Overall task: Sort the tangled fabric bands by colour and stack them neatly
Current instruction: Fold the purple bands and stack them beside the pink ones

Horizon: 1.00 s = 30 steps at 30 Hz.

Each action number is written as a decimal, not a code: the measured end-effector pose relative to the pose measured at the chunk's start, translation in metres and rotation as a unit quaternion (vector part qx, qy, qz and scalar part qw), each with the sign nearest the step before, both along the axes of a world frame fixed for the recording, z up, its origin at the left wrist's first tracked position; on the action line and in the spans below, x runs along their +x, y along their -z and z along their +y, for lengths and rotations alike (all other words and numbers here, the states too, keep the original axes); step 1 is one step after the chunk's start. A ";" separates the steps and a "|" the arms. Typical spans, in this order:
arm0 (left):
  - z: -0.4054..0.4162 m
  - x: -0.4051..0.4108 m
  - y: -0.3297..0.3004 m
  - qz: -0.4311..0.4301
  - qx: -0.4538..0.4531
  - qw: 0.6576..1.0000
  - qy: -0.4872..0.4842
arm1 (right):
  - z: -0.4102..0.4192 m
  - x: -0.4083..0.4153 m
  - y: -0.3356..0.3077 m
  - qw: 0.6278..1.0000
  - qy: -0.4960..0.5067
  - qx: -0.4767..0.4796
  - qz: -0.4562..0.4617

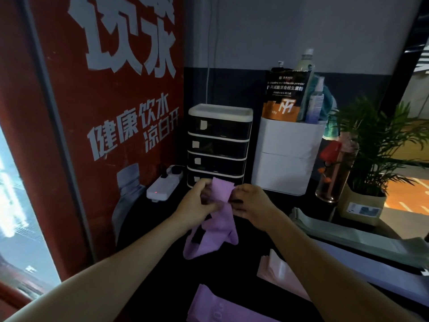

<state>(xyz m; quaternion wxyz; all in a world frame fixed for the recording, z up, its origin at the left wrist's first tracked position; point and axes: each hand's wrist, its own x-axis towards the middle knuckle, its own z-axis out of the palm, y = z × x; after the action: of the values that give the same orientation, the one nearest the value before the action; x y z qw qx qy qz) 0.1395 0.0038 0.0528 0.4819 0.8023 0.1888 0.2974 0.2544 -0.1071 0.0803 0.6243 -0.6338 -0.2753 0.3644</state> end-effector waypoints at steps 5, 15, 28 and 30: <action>0.003 -0.006 -0.006 -0.002 0.052 0.999 -0.002 | 0.002 -0.005 0.003 0.997 -0.022 -0.016 -0.069; 0.009 -0.009 -0.011 0.015 0.160 0.985 -0.057 | 0.007 -0.006 -0.004 0.988 -0.031 0.034 -0.149; 0.026 -0.020 -0.018 -0.047 0.074 0.994 -0.067 | 0.011 0.015 -0.020 0.949 -0.010 -0.020 -0.314; 0.035 -0.028 -0.022 -0.052 0.070 0.990 -0.111 | 0.009 0.021 -0.019 0.960 0.005 -0.030 -0.279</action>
<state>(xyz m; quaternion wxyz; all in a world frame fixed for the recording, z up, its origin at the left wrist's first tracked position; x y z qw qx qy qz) 0.1114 0.0383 0.0752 0.3977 0.7917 0.2293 0.4031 0.2758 -0.0976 0.0992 0.5046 -0.7304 -0.4245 0.1780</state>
